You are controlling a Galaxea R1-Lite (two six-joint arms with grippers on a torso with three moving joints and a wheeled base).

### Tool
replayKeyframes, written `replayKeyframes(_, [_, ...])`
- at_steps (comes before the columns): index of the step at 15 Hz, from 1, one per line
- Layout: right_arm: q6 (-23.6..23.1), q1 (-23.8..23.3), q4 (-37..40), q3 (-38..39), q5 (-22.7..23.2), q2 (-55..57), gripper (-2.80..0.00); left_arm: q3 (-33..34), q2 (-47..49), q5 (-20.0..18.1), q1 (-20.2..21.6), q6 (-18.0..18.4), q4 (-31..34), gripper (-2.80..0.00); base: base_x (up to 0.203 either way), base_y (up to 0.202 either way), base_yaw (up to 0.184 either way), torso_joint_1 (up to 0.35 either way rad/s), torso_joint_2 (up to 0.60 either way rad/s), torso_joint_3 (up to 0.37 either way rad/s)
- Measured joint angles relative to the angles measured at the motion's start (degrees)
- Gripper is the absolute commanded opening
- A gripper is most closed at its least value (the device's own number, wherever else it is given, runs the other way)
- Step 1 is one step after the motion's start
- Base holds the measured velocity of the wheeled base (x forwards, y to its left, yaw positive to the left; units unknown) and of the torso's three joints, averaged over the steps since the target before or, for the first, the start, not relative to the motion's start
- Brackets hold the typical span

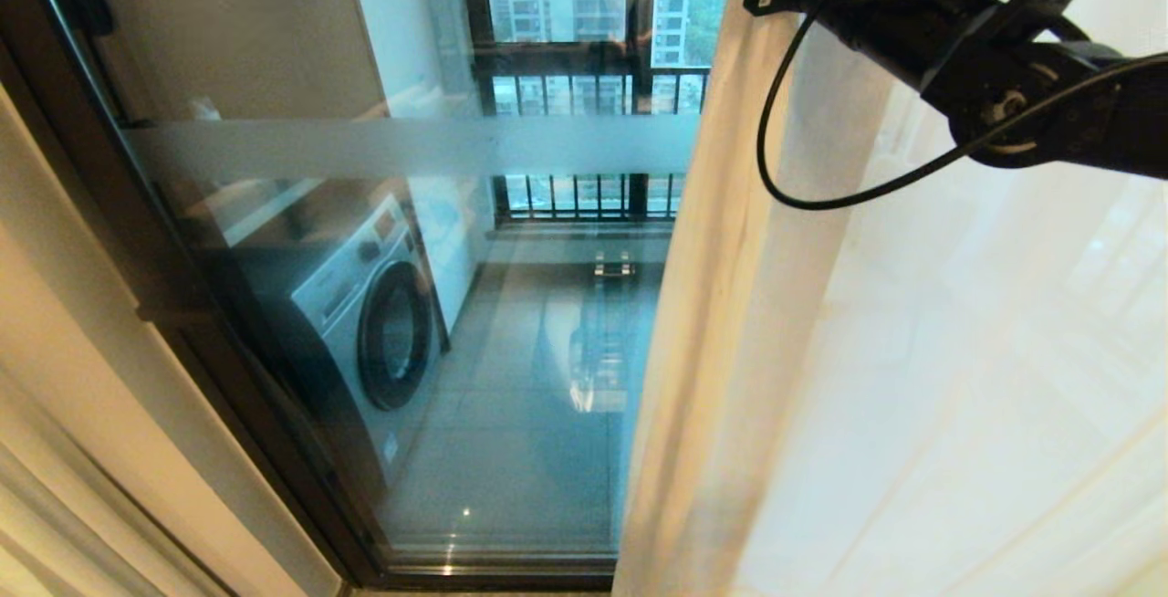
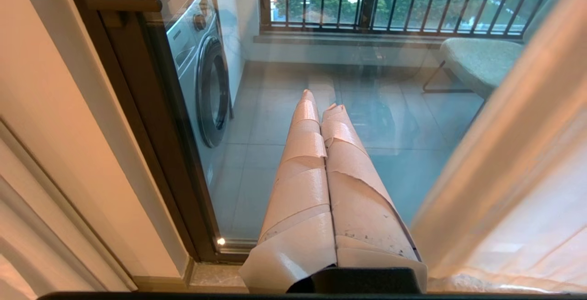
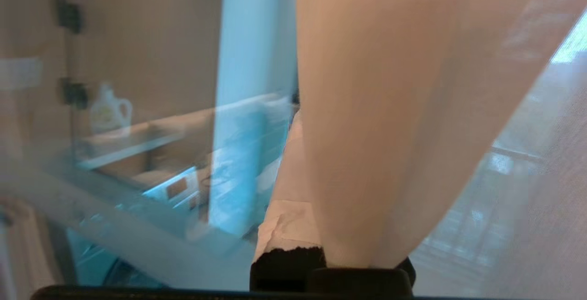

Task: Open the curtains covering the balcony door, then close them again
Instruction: Close the inner curtains on both sides

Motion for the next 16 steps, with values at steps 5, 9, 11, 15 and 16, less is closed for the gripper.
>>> replayKeyframes(5, [-0.1, 3.8, -4.0, -0.1, 0.0, 3.0, -2.80, 0.0, 0.0, 0.0, 0.0, 0.0, 0.0, -2.80, 0.000, 0.000, 0.000, 0.000, 0.00, 0.000])
replayKeyframes(9, [0.0, 5.4, -6.2, -0.1, 0.1, 4.6, -2.80, 0.0, 0.0, 0.0, 0.0, 0.0, 0.0, -2.80, 0.000, 0.000, 0.000, 0.000, 0.00, 0.000])
replayKeyframes(11, [0.2, 6.2, -8.6, -0.1, 0.1, 5.3, -2.80, 0.0, 0.0, 0.0, 0.0, 0.0, 0.0, -2.80, 0.000, 0.000, 0.000, 0.000, 0.00, 0.000])
replayKeyframes(15, [0.2, 6.6, -10.8, 0.0, 0.0, 6.2, -2.80, 0.0, 0.0, 0.0, 0.0, 0.0, 0.0, -2.80, 0.000, 0.000, 0.000, 0.000, 0.00, 0.000])
replayKeyframes(16, [0.3, 6.7, -10.8, 0.0, 0.0, 6.2, -2.80, 0.0, 0.0, 0.0, 0.0, 0.0, 0.0, -2.80, 0.000, 0.000, 0.000, 0.000, 0.00, 0.000])
